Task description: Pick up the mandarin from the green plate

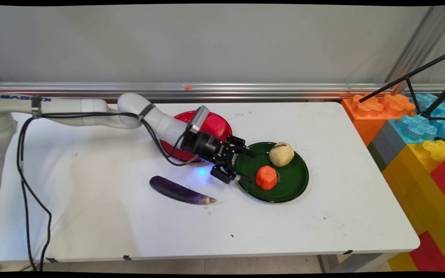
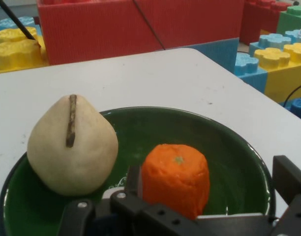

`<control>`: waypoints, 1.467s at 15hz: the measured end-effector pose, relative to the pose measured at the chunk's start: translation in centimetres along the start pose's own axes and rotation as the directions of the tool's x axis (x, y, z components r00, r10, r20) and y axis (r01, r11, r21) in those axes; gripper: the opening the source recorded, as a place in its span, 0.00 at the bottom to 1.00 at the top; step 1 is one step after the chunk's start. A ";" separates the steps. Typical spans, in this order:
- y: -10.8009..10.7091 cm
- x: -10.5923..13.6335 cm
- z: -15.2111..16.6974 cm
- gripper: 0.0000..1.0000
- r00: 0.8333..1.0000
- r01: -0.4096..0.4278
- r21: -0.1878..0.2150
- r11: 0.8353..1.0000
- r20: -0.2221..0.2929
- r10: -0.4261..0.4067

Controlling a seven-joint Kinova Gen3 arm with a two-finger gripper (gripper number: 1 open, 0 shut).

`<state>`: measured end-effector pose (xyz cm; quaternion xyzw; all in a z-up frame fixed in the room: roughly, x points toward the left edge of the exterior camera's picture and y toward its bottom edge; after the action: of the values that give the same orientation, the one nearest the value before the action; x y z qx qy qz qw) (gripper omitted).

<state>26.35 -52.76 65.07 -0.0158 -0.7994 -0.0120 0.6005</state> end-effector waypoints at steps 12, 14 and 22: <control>-1.8 -0.9 3.6 1.00 0.997 -0.057 -0.046 0.997 0.043 0.059; -2.3 -0.9 4.1 1.00 0.996 -0.069 -0.048 0.996 0.047 0.071; -3.4 -0.7 5.2 1.00 0.993 -0.103 -0.057 0.993 0.055 0.106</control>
<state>21.40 -55.96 62.95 -0.0743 -0.8140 -0.0016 0.5761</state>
